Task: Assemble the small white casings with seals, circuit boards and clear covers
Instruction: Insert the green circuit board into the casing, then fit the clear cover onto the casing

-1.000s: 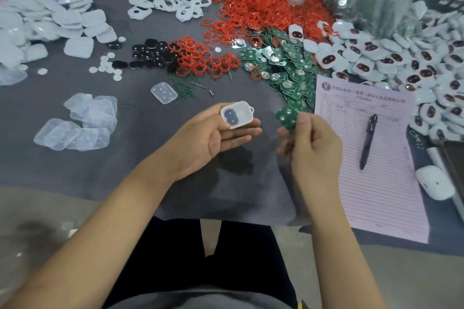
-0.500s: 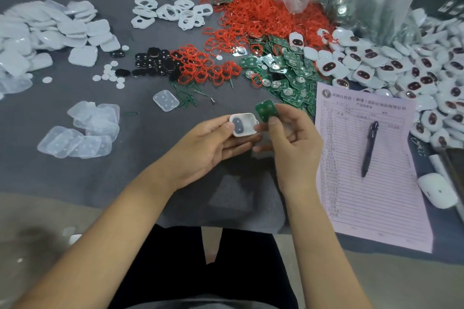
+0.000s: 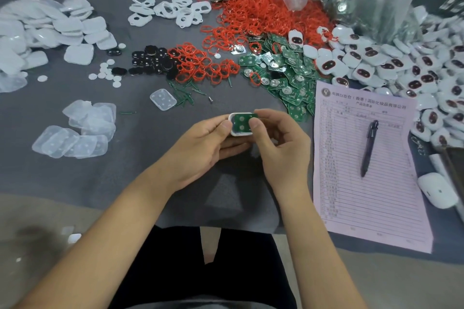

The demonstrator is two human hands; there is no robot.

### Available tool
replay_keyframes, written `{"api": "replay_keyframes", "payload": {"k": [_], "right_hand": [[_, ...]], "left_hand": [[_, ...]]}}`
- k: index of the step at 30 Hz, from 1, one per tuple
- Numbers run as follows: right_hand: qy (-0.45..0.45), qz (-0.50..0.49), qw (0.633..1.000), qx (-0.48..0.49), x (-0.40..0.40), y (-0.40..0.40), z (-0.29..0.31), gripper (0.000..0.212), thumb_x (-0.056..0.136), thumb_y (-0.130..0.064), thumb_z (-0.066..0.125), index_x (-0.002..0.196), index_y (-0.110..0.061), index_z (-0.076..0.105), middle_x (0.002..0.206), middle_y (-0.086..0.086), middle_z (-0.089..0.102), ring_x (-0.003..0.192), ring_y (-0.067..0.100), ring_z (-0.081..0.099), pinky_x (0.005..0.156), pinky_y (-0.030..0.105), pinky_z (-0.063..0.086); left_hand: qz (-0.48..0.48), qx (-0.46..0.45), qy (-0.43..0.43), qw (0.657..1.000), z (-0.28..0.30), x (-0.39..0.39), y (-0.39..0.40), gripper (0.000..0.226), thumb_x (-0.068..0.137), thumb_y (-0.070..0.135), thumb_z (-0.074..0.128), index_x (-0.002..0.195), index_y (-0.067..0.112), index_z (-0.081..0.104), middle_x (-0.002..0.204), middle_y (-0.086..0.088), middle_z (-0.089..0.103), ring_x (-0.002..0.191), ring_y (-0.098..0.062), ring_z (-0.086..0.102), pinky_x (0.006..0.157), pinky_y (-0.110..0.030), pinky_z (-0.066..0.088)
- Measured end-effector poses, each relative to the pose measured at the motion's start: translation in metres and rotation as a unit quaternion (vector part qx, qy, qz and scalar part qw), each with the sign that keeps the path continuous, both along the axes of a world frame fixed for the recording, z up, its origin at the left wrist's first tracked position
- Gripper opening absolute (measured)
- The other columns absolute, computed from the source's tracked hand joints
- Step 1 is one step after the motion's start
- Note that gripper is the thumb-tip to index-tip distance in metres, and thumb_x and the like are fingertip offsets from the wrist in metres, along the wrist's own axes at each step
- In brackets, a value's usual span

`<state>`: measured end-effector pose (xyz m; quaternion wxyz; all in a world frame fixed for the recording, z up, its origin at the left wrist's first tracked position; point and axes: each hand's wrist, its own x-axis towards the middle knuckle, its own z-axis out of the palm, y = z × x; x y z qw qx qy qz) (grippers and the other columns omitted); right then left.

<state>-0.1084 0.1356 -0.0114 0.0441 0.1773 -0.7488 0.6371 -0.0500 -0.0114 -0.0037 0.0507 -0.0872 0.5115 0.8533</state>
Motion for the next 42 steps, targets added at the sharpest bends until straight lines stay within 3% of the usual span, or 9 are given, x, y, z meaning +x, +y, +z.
{"api": "replay_keyframes", "payload": {"k": [6, 14, 17, 22, 26, 29, 33, 42], "right_hand": [[0.005, -0.003, 1.0, 0.027, 0.0002, -0.0003, -0.0012, 0.013, 0.094, -0.011, 0.074, 0.102, -0.021, 0.074, 0.079, -0.008, 0.071, 0.062, 0.019, 0.065, 0.06, 0.027, 0.05], [0.018, -0.015, 0.999, 0.042, -0.0009, 0.0002, -0.0042, 0.009, 0.096, -0.013, 0.073, 0.103, -0.018, 0.074, 0.078, -0.009, 0.07, 0.063, 0.012, 0.065, 0.063, 0.023, 0.048], [0.019, -0.023, 0.999, 0.041, -0.0012, 0.0003, -0.0037, 0.01, 0.095, -0.01, 0.072, 0.102, -0.017, 0.074, 0.077, -0.01, 0.07, 0.061, 0.004, 0.061, 0.062, 0.015, 0.045], [0.006, -0.019, 1.0, 0.023, -0.0011, -0.0002, -0.0009, 0.012, 0.096, -0.006, 0.07, 0.101, -0.016, 0.073, 0.076, -0.012, 0.069, 0.062, 0.0, 0.06, 0.06, 0.009, 0.042], [0.008, -0.01, 0.999, 0.03, -0.0007, 0.0006, 0.0005, 0.011, 0.097, -0.009, 0.071, 0.103, -0.018, 0.073, 0.078, -0.009, 0.071, 0.063, 0.006, 0.063, 0.061, 0.015, 0.046], [0.01, -0.008, 0.999, 0.032, -0.0003, 0.0001, -0.0002, 0.013, 0.096, -0.01, 0.072, 0.102, -0.021, 0.073, 0.076, -0.006, 0.071, 0.06, 0.02, 0.064, 0.058, 0.019, 0.047], [0.019, -0.015, 0.999, 0.035, -0.0006, -0.0008, -0.0017, 0.014, 0.094, -0.011, 0.074, 0.101, -0.023, 0.073, 0.076, -0.012, 0.07, 0.063, 0.005, 0.062, 0.062, 0.014, 0.045], [0.019, -0.016, 0.999, 0.027, -0.0011, -0.0003, -0.0019, 0.014, 0.092, -0.011, 0.077, 0.097, -0.023, 0.073, 0.079, -0.013, 0.07, 0.071, 0.003, 0.063, 0.071, 0.015, 0.048]], "left_hand": [[-0.011, -0.005, 0.009, 1.0, -0.0015, 0.0006, 0.0013, 0.038, 0.113, 0.012, 0.028, 0.142, 0.005, 0.054, 0.139, -0.014, 0.066, 0.13, -0.025, 0.063, 0.108, -0.034, 0.052], [-0.011, -0.016, 0.014, 1.0, -0.0021, 0.0013, 0.001, 0.039, 0.113, 0.012, 0.028, 0.144, 0.003, 0.052, 0.141, -0.016, 0.064, 0.131, -0.026, 0.062, 0.11, -0.036, 0.05], [-0.007, -0.016, 0.014, 1.0, -0.0025, 0.0011, 0.001, 0.04, 0.113, 0.012, 0.029, 0.145, 0.001, 0.051, 0.142, -0.018, 0.063, 0.131, -0.027, 0.062, 0.111, -0.036, 0.05], [-0.001, -0.003, 0.01, 1.0, -0.0024, 0.001, 0.0014, 0.037, 0.113, 0.012, 0.03, 0.137, 0.008, 0.058, 0.135, -0.01, 0.069, 0.125, -0.022, 0.066, 0.105, -0.033, 0.053], [0.002, -0.002, 0.008, 1.0, -0.0023, 0.0013, 0.0014, 0.037, 0.113, 0.012, 0.03, 0.136, 0.009, 0.058, 0.133, -0.009, 0.07, 0.124, -0.021, 0.067, 0.104, -0.032, 0.054], [0.001, -0.004, 0.008, 1.0, -0.0011, 0.0015, 0.002, 0.037, 0.113, 0.012, 0.03, 0.136, 0.008, 0.057, 0.134, -0.011, 0.069, 0.124, -0.021, 0.067, 0.104, -0.033, 0.054], [0.005, -0.011, 0.003, 1.0, -0.0002, 0.0015, 0.0023, 0.039, 0.113, 0.011, 0.028, 0.142, 0.003, 0.054, 0.139, -0.016, 0.065, 0.126, -0.023, 0.065, 0.106, -0.033, 0.053], [0.004, -0.011, -0.005, 1.0, 0.0014, 0.0012, 0.0036, 0.039, 0.113, 0.01, 0.028, 0.14, 0.002, 0.055, 0.139, -0.018, 0.064, 0.128, -0.027, 0.064, 0.107, -0.035, 0.053]]}}
